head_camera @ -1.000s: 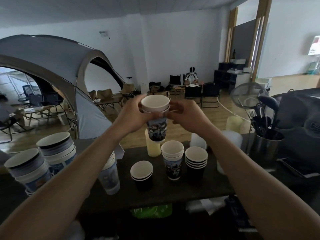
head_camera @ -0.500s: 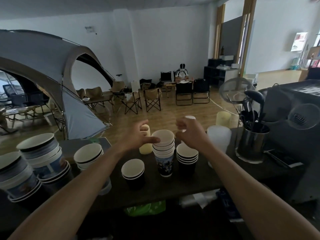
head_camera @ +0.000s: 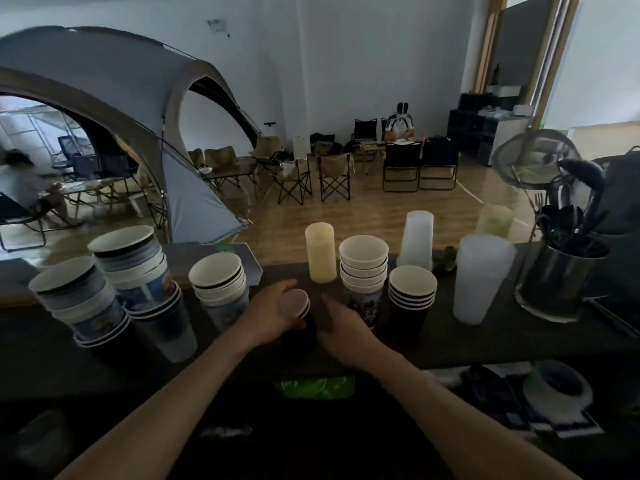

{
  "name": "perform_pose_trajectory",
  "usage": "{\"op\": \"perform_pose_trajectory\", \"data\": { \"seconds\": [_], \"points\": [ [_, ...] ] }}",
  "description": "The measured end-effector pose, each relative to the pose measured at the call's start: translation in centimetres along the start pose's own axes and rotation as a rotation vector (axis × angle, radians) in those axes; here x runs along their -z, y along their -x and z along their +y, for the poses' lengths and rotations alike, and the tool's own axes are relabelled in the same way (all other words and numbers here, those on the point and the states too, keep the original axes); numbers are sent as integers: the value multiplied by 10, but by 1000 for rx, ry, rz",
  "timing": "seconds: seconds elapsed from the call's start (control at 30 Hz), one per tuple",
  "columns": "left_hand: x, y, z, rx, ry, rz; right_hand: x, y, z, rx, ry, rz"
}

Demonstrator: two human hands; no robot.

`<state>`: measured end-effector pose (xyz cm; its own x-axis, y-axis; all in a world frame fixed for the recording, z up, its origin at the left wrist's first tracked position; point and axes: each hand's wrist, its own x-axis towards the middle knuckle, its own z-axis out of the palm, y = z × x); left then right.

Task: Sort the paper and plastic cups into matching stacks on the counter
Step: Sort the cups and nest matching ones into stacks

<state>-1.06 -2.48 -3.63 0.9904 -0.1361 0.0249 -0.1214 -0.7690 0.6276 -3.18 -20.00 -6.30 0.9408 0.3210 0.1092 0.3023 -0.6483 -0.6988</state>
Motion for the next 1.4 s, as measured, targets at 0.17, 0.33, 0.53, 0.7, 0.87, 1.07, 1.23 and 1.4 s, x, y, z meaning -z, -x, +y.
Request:
{"op": "perform_pose_trajectory", "data": {
  "seconds": [0.17, 0.33, 0.53, 0.7, 0.87, 1.07, 1.23, 1.4],
  "points": [
    [-6, 1, -9, -30, -1, 34, -11, -6, 2, -66, -91, -30],
    [-11, 9, -18, -18, 11, 39, -13, -4, 10, -98, -150, 20],
    [13, 23, 2, -15, 194, -6, 12, 14, -5, -5, -157, 137],
    [37, 40, 44, -175, 361, -43, 65, 46, -18, 79, -118, 283],
    [20, 25, 89, -337, 352, -32, 113, 75, -8, 14, -91, 428],
    [-1, -14, 161, -546, 129, 60, 159, 80, 13, 6, -155, 666],
    [-13, -55, 170, -543, -218, 58, 159, 57, 46, -91, -111, 647],
    [-36, -67, 155, -561, -567, 56, 141, 46, 67, -191, -85, 538]
  ]
}}
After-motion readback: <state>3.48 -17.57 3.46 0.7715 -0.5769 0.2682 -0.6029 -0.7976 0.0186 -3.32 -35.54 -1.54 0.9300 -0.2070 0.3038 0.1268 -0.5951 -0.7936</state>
